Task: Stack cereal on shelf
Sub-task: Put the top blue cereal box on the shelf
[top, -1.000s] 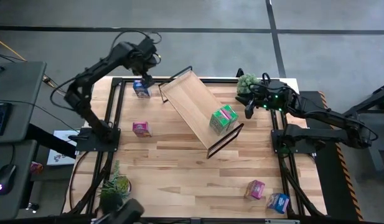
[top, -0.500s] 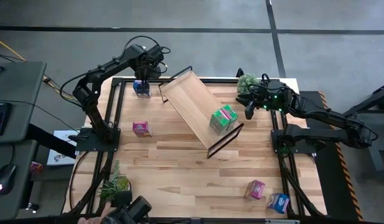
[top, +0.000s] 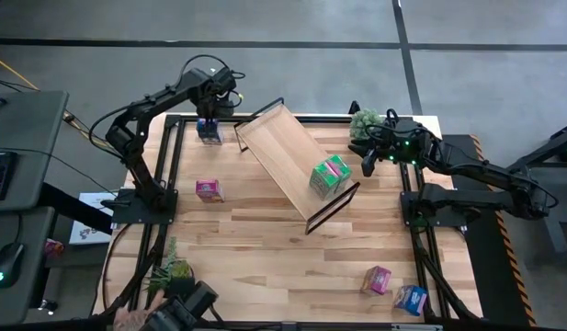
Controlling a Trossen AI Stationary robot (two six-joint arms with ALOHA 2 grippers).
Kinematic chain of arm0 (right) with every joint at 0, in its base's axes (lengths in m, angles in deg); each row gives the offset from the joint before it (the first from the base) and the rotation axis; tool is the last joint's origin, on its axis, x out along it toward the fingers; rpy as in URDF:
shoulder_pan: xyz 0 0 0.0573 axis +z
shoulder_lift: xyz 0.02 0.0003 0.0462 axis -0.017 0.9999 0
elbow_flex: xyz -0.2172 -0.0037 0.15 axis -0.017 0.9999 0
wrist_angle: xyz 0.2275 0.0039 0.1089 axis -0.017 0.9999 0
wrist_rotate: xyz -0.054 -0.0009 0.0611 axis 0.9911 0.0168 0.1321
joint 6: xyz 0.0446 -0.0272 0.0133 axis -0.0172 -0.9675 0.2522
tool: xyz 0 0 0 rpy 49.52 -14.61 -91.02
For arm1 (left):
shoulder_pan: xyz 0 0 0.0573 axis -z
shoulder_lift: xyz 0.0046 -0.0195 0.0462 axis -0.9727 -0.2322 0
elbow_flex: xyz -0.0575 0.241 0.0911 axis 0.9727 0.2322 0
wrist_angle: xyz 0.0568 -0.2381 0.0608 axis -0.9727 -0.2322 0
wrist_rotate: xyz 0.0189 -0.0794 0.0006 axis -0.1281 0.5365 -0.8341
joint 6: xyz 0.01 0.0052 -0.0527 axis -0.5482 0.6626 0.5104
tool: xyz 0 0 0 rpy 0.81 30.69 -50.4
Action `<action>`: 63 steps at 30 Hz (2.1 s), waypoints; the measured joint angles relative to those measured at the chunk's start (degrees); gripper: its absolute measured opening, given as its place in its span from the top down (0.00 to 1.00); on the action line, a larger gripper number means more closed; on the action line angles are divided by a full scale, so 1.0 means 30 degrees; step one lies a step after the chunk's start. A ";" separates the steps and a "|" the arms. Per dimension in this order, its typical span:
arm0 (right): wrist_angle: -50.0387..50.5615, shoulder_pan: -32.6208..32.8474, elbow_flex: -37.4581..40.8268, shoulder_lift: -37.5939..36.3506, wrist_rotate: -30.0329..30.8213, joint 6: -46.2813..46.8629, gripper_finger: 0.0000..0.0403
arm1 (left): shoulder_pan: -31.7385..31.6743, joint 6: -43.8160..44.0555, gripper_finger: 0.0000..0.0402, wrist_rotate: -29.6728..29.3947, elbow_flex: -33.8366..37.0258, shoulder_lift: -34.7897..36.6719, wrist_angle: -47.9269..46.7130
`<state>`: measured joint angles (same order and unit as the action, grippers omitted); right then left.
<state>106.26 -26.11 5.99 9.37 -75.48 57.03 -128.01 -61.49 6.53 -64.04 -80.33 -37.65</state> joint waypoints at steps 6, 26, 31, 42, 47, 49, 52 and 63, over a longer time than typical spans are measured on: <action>-0.0007 -0.0004 0.0000 0.0000 0.0005 0.0001 0.77 | -0.0279 -0.0906 0.22 0.0060 0.0861 -0.0003 0.1197; -0.0068 0.0000 0.0000 0.0000 0.0005 0.0076 0.77 | -0.0257 -0.0650 0.22 0.0139 0.2142 0.0000 0.1821; -0.0073 -0.0005 0.0000 0.0000 0.0005 0.0073 0.77 | -0.0257 -0.0639 0.28 0.0182 0.2142 0.0000 0.1811; -0.0073 0.0002 0.0000 0.0000 0.0005 0.0073 0.77 | -0.0249 -0.0469 0.45 0.0097 0.2142 0.0000 0.1738; -0.0075 -0.0005 0.0000 0.0000 0.0005 0.0073 0.77 | -0.0203 -0.0449 0.54 0.0022 0.2142 0.0000 0.1723; -0.0076 -0.0005 0.0000 0.0000 0.0005 0.0073 0.77 | -0.0135 -0.0449 0.58 -0.0004 0.2142 0.0000 0.1723; -0.0086 -0.0005 0.0000 0.0000 0.0005 0.0073 0.77 | 0.0022 -0.0457 0.63 -0.0467 0.2142 0.0000 0.1723; -0.0082 -0.0003 0.0000 0.0000 0.0005 0.0073 0.77 | 0.0601 0.0290 0.68 -0.2285 -0.0058 0.0000 0.0718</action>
<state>106.01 -26.12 5.99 9.37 -75.47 57.25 -126.20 -60.62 -0.33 -64.22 -80.33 -35.49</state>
